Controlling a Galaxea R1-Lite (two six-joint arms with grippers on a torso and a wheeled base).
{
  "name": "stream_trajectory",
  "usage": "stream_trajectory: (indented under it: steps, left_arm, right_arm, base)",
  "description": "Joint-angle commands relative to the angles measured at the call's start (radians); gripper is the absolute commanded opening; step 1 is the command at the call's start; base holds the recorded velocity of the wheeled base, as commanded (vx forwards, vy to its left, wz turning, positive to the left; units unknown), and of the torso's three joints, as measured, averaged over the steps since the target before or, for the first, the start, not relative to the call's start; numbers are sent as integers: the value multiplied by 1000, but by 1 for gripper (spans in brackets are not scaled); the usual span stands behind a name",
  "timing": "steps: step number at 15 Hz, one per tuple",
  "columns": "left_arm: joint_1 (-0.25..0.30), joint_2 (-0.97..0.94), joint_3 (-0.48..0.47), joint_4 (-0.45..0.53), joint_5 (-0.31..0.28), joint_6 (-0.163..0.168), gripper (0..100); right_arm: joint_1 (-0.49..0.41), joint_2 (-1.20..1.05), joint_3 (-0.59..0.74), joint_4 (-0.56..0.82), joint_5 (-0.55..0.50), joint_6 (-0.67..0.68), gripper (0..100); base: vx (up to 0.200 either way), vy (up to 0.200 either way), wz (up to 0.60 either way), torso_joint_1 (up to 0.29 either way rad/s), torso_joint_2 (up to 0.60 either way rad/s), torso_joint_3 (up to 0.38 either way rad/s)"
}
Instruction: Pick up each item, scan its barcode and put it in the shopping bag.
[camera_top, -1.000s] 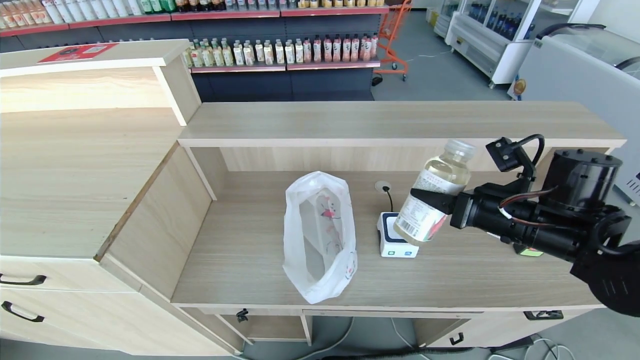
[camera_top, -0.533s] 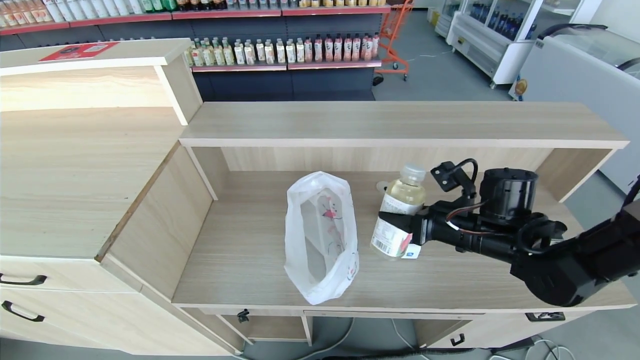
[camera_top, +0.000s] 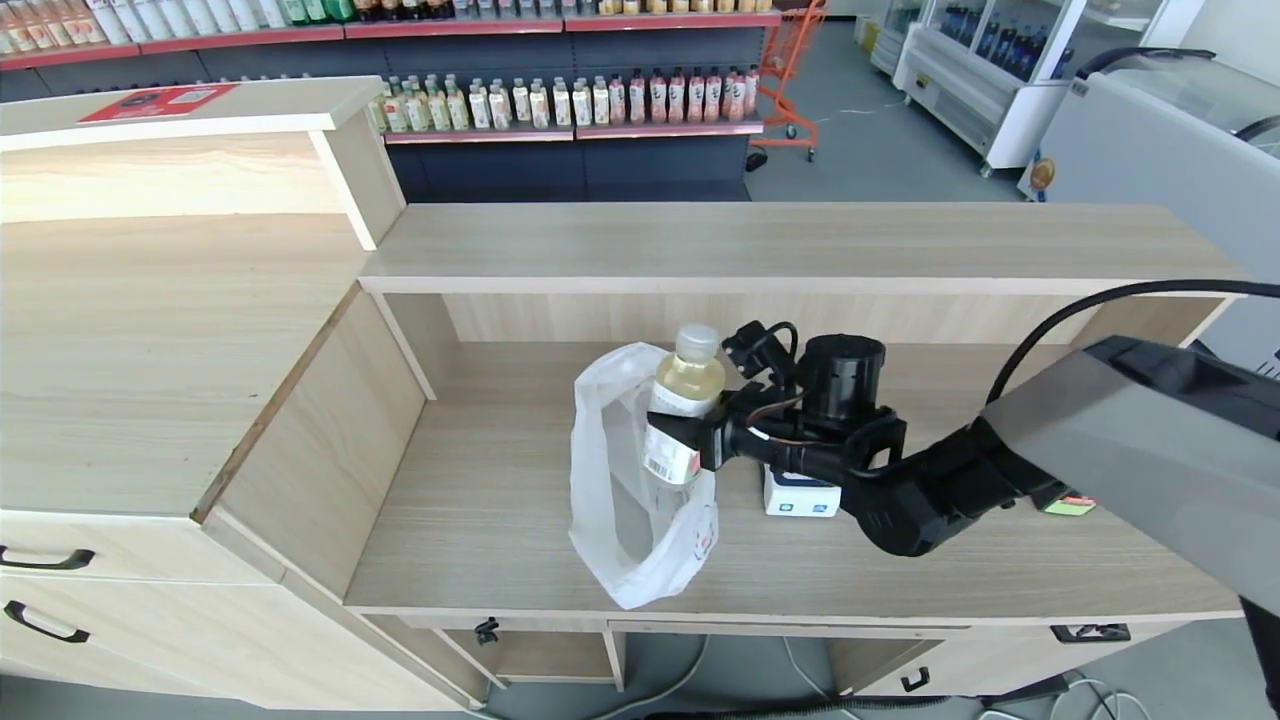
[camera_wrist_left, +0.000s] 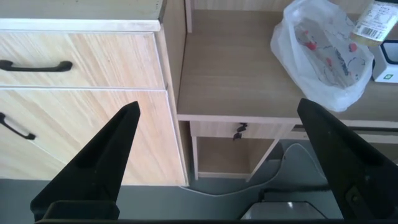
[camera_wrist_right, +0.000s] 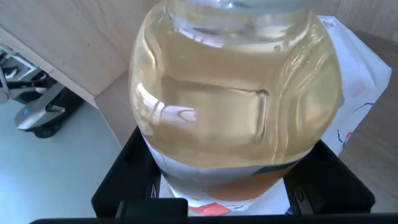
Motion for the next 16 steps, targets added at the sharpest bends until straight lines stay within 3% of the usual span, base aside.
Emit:
stream_trajectory:
  steps: [1,7,15,16]
  left_arm:
    - [0,1,0,0,0,0,100]
    - [0,0,0,0,0,0,100]
    - [0,0,0,0,0,0,100]
    - [-2,0,0,0,0,0,100]
  right_arm:
    - [27,130,-89,-1,-1,-55,0]
    - [70,309,-283,-1,-4,-164,0]
    - [64,417,-292,-85,-59,-307,0]
    - [64,423,-281,-108,-59,-308,100]
  base:
    - [0,0,0,0,0,0]
    - [0,0,0,0,0,0]
    - [0,0,0,0,0,0]
    - [0,0,0,0,0,0]
